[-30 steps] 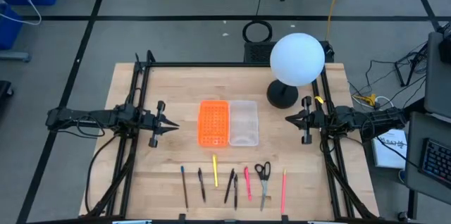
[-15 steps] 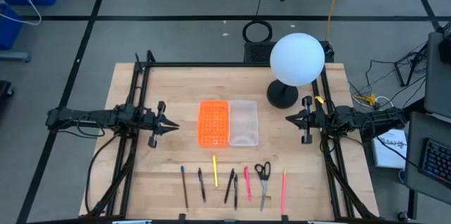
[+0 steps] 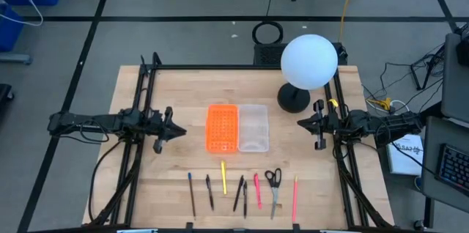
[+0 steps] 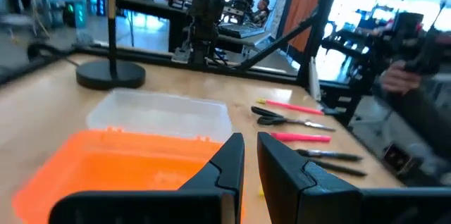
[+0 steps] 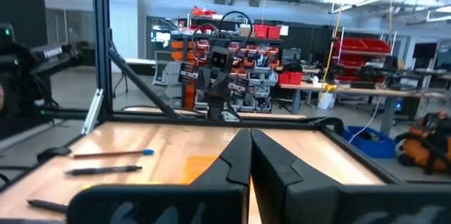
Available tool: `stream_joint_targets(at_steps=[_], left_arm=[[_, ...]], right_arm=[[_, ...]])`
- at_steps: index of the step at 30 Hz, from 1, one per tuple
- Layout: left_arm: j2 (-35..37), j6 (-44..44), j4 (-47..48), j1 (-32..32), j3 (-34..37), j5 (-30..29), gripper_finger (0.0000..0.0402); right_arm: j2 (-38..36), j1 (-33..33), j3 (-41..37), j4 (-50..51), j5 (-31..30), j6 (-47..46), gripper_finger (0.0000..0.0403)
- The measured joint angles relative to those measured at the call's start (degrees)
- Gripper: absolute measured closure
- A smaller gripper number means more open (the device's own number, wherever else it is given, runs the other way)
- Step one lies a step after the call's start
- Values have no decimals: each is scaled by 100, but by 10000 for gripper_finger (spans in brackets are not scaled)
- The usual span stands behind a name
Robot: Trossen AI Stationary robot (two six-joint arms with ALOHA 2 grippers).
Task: Pick & place school supplies into a supply box
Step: Put the brown pencil into the orange supply box
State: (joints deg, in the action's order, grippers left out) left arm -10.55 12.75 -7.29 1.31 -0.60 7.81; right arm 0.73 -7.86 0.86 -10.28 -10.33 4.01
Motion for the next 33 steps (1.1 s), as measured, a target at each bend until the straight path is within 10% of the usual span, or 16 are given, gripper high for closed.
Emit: stream_joint_targets(at_steps=[14, 22, 33], left_arm=[[-1678, 1040, 749, 930, -1888, -1926, 353], [-3719, 2500, 3336, 1635, -4308, -3294, 353], [-6156, 6685, 7529, 2132, -6541, -2988, 353]], right_arm=[[0, 0, -1, -142, -4, 31, 403], [-1, 0, 0, -142, 3, -31, 403], [0, 0, 0, -160, 7, -30, 403]])
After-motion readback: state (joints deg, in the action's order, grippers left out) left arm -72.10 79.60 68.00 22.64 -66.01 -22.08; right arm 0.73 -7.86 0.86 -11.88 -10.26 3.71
